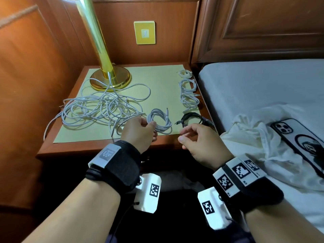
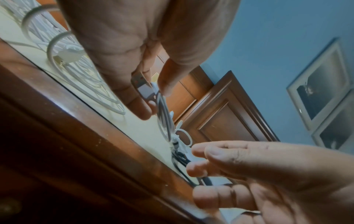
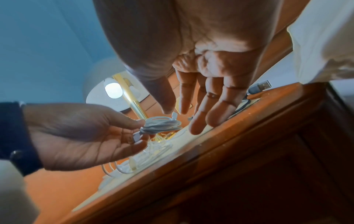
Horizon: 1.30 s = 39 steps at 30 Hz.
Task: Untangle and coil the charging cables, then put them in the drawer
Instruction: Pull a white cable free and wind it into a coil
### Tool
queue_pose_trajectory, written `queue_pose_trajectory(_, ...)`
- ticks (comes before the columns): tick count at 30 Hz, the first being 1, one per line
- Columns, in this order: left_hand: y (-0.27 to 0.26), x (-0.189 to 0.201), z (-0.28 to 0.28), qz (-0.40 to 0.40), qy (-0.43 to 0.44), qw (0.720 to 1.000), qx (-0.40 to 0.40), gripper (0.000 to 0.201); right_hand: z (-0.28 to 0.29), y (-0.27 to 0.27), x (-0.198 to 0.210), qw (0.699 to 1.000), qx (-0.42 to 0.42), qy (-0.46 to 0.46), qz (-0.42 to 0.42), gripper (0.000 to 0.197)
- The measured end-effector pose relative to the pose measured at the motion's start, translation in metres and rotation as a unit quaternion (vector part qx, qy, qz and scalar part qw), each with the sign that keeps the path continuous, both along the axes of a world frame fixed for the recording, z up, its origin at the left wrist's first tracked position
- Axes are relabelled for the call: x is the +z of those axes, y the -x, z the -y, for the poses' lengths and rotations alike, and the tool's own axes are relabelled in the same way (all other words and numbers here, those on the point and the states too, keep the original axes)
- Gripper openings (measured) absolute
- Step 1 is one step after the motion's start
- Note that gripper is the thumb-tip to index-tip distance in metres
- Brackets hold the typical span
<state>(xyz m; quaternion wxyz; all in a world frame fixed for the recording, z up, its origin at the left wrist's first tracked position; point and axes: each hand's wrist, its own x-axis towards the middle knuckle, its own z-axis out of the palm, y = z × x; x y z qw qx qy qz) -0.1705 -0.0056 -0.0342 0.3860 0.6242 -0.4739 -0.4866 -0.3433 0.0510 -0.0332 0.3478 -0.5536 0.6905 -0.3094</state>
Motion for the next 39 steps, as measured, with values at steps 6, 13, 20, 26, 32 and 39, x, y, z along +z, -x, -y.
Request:
queue_pose_trajectory(6,0.002,-0.010,0.010,0.152,0.003,0.987,-0.043,0.033,0.012,0.004,-0.012,0.998,0.009,-0.048,-0.046,0.027)
queue_pose_trajectory(13,0.013,-0.014,0.015,0.299,0.050,0.949,-0.088,0.020,0.015,0.018,-0.011,0.995,-0.011,-0.059,-0.082,0.039)
queue_pose_trajectory(20,0.023,-0.013,0.013,0.364,0.033,0.921,-0.134,0.038,0.008,0.029,-0.006,0.993,-0.008,-0.059,-0.106,0.036)
queue_pose_trajectory(26,-0.001,0.008,0.004,0.363,0.081,0.919,-0.130,0.035,-0.015,0.045,0.011,0.994,-0.001,-0.026,-0.111,0.018)
queue_pose_trajectory(32,-0.061,0.022,-0.026,0.411,0.066,0.885,-0.210,0.013,-0.035,0.030,0.019,0.991,0.034,-0.041,-0.122,0.011)
queue_pose_trajectory(39,-0.112,0.029,-0.032,0.381,0.084,0.913,-0.120,0.005,-0.026,-0.038,0.038,0.982,0.135,-0.045,-0.125,0.013)
